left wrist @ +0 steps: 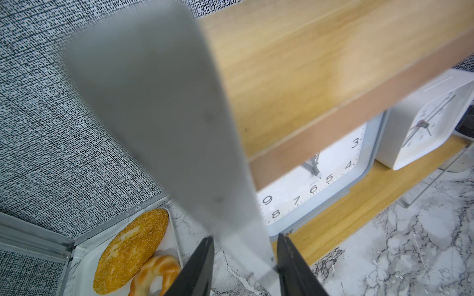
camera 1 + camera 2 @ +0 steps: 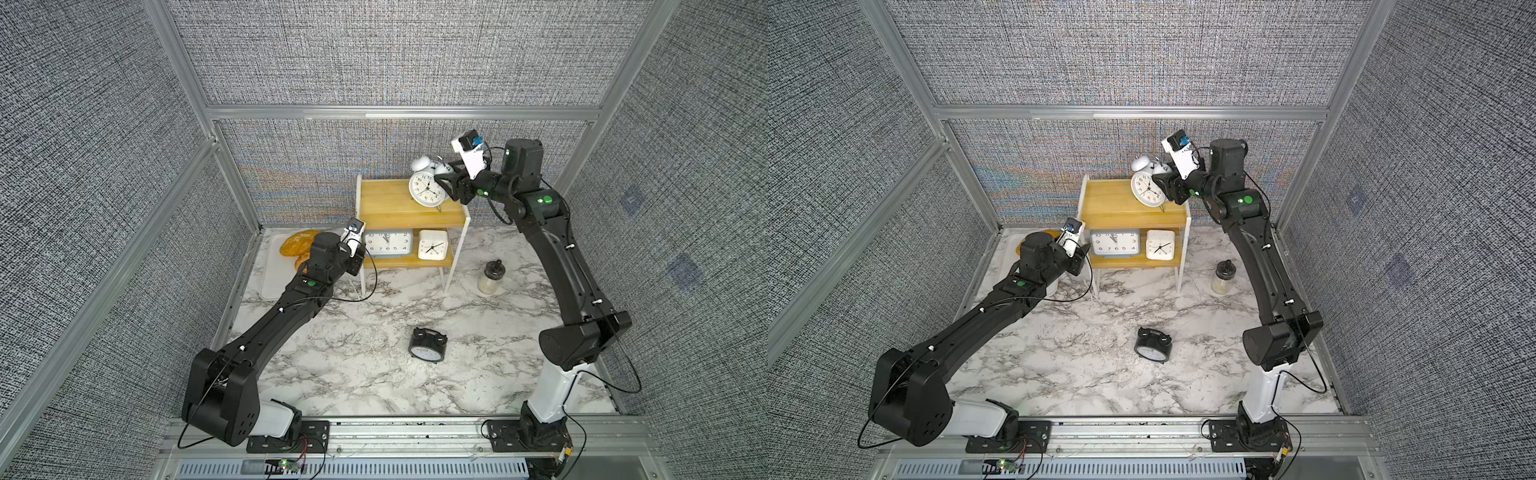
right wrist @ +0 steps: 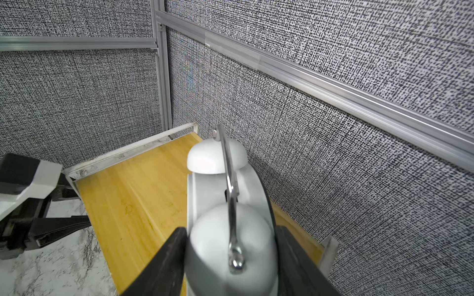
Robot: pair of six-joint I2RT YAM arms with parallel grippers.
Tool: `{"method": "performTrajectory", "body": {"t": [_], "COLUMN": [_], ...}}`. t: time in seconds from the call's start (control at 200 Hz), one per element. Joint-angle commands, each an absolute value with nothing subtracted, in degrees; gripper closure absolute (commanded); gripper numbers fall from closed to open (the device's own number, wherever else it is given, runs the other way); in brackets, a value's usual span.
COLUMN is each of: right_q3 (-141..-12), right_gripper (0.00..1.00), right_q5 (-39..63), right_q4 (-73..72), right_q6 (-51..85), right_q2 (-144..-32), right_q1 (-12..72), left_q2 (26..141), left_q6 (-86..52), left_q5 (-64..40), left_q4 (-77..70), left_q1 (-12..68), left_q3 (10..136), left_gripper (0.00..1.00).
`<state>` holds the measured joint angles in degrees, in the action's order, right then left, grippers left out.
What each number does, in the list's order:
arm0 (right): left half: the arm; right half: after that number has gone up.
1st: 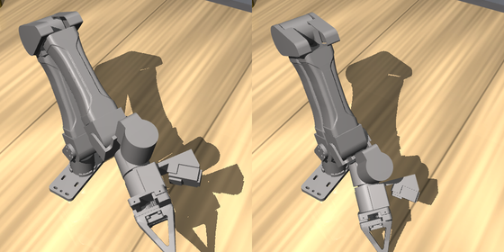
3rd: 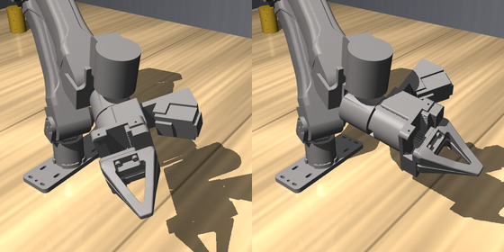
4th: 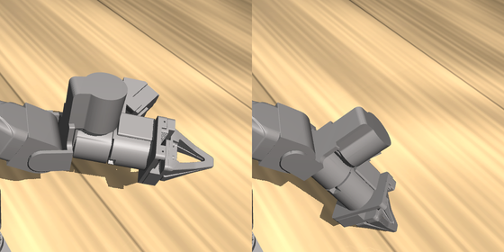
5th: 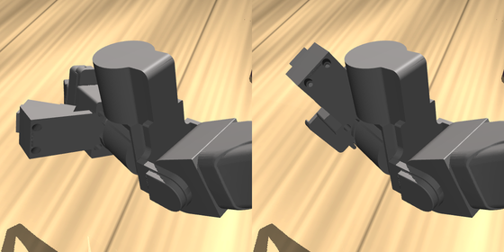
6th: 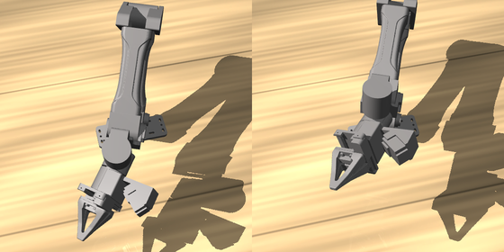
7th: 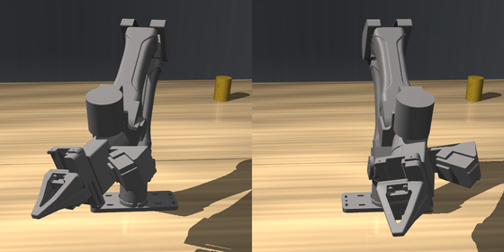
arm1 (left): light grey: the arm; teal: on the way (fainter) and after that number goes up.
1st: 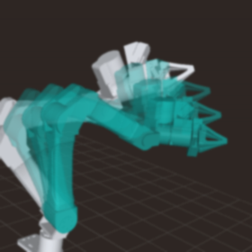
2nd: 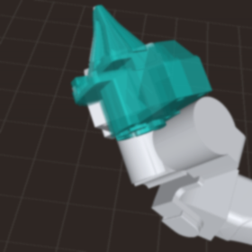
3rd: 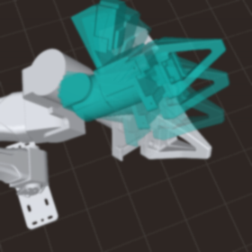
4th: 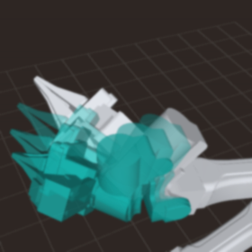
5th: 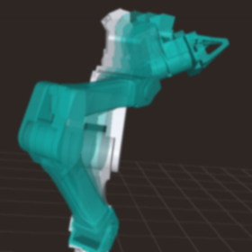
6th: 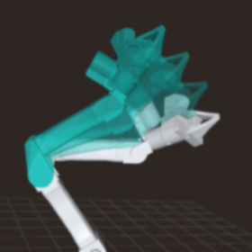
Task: Place the alarm clocks on the shelf by style
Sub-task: Place the alarm on the shelf.
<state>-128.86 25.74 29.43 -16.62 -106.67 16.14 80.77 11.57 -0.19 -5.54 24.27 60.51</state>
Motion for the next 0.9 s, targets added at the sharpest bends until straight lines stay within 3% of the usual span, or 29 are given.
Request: {"method": "performTrajectory", "body": {"t": [0.0, 0.385, 0.615, 0.896], "right_q3": [-128.58, -128.14, -125.44, -119.18], "right_gripper": [0.4, 0.37, 0.18, 0.11], "right_q5": [25.0, 24.89, 23.08, 22.93], "right_q4": [28.98, 28.65, 25.89, 23.51], "right_q6": [-16.61, -16.79, -15.97, -15.88], "right_q2": [-106.66, -106.46, -103.9, -98.94], "right_q1": [16.08, 16.17, 16.09, 16.15], "left_q2": [80.6, 80.67, 80.57, 80.36], "left_q6": [12.05, 12.13, 12.22, 12.3], "left_q5": [1.33, 1.2, 1.06, 1.3], "left_q4": [-5.45, -5.36, -5.27, -5.27], "left_q1": [23.86, 23.8, 23.82, 23.73], "left_q3": [60.9, 60.75, 60.74, 60.74], "left_gripper": [0.55, 0.55, 0.55, 0.55]}}
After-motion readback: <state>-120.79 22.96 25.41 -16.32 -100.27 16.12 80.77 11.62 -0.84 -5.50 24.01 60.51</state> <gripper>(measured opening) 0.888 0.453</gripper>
